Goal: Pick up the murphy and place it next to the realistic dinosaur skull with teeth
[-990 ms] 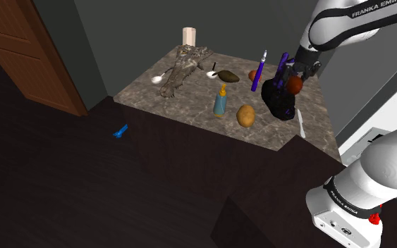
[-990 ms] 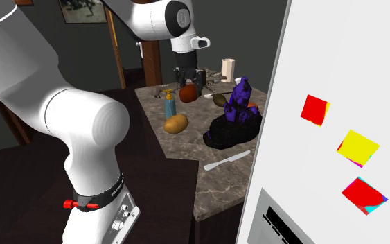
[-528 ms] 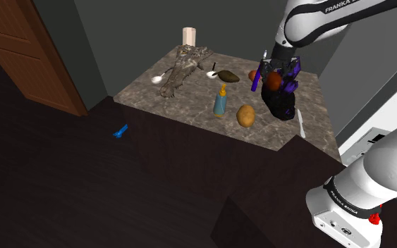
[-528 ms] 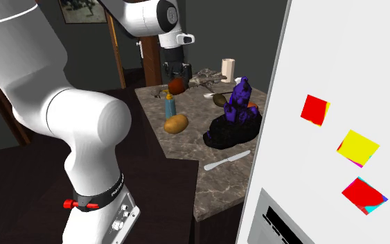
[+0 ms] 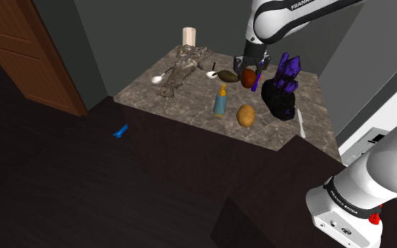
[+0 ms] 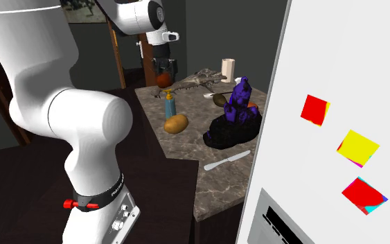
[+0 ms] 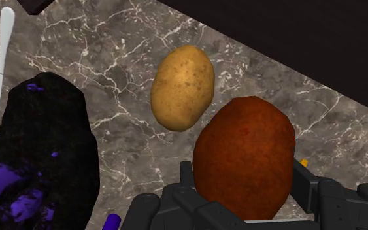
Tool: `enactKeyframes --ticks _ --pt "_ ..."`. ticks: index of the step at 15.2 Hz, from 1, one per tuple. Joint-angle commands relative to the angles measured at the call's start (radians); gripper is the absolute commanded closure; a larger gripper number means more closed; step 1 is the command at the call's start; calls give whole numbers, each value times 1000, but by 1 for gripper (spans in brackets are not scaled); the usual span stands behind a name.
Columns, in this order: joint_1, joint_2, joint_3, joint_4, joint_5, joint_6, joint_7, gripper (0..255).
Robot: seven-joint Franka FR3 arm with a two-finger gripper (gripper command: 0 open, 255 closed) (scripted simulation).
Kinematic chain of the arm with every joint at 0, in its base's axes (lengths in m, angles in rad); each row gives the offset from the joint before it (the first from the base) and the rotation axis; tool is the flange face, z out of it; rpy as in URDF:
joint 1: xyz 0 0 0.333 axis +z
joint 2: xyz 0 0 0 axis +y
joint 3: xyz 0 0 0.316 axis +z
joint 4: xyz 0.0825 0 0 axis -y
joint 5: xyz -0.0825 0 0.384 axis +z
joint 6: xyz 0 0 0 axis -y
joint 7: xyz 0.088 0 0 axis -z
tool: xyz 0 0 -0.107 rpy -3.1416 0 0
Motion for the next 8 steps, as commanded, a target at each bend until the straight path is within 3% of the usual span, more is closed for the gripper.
enactKeyframes --ticks 1,8 --pt "16 55 21 64 -1 -13 38 255" --pt "79 252 80 314 -23 -85 162 255"
